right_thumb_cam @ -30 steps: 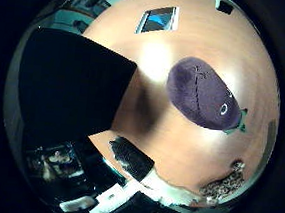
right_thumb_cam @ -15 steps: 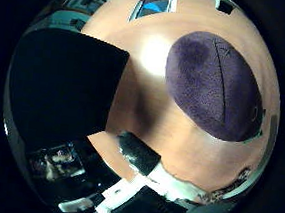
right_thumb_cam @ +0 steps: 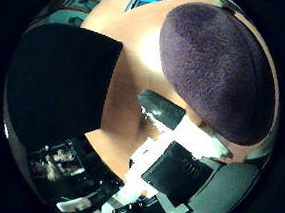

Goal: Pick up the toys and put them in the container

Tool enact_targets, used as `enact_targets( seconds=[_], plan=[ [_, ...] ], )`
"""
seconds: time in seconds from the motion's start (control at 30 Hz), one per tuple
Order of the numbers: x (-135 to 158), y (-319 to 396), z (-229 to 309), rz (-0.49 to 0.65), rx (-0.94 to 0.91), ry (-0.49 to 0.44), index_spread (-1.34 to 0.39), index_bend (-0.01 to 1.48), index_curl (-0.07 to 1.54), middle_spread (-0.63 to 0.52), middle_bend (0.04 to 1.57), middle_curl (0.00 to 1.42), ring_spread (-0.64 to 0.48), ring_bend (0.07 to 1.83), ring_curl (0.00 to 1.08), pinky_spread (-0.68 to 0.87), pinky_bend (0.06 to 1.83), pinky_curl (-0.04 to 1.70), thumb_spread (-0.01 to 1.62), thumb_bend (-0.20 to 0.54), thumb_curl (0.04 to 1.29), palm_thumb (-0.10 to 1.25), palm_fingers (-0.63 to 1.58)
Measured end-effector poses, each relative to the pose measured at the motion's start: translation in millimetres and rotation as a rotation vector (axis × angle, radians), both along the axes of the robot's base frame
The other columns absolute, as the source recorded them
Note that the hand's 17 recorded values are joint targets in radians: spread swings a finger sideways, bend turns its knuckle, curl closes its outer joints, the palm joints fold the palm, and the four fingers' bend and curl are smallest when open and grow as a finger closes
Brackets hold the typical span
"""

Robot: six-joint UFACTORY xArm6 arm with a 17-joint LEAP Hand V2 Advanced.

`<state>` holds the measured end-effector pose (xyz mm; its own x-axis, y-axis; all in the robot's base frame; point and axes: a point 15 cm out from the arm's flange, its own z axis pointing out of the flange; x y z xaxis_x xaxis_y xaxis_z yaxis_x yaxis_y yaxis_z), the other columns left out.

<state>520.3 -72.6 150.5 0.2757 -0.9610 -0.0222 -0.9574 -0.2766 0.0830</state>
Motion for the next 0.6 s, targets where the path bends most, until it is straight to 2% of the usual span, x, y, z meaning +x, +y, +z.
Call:
enact_targets(
  seconds=[0.07, 0.13, 0.3, 0.37, 0.47, 0.6],
  plan=[
    [-6, -3, -6, 0.009, -0.013, 0.017, -0.29, 0.19, 0.33, -0.17, 0.47, 0.43, -0.16, 0.64, 0.25, 0.25, 0.45, 0.17, 1.12, -0.016, 0.28, 0.56, 0.65],
    [-12, -1, -12, 0.015, -0.017, 0.036, -0.32, 0.20, 0.34, -0.18, 0.50, 0.45, -0.20, 0.74, 0.28, 0.15, 0.48, 0.15, 1.11, -0.015, 0.28, 0.58, 0.78],
    [-18, -7, 1, 0.037, -0.044, 0.037, -0.38, 0.21, 0.39, -0.25, 0.60, 0.52, -0.25, 0.89, 0.36, -0.21, 0.80, 0.20, 1.08, -0.018, 0.30, 0.67, 1.15],
    [-23, -10, 18, 0.041, -0.056, 0.034, -0.39, 0.28, 0.44, -0.26, 0.68, 0.55, -0.24, 0.95, 0.40, -0.30, 0.91, 0.24, 1.07, -0.014, 0.31, 0.70, 1.23],
    [-34, -12, 43, 0.043, -0.063, 0.038, -0.37, 0.54, 0.56, -0.22, 0.90, 0.63, -0.22, 1.06, 0.45, -0.33, 1.03, 0.31, 1.05, 0.001, 0.35, 0.81, 1.37],
    [-50, -13, 87, 0.038, -0.074, 0.025, -0.32, 0.79, 0.68, -0.18, 1.09, 0.68, -0.21, 1.21, 0.52, -0.29, 1.19, 0.41, 1.03, -0.004, 0.41, 0.93, 1.30]
  ],
)
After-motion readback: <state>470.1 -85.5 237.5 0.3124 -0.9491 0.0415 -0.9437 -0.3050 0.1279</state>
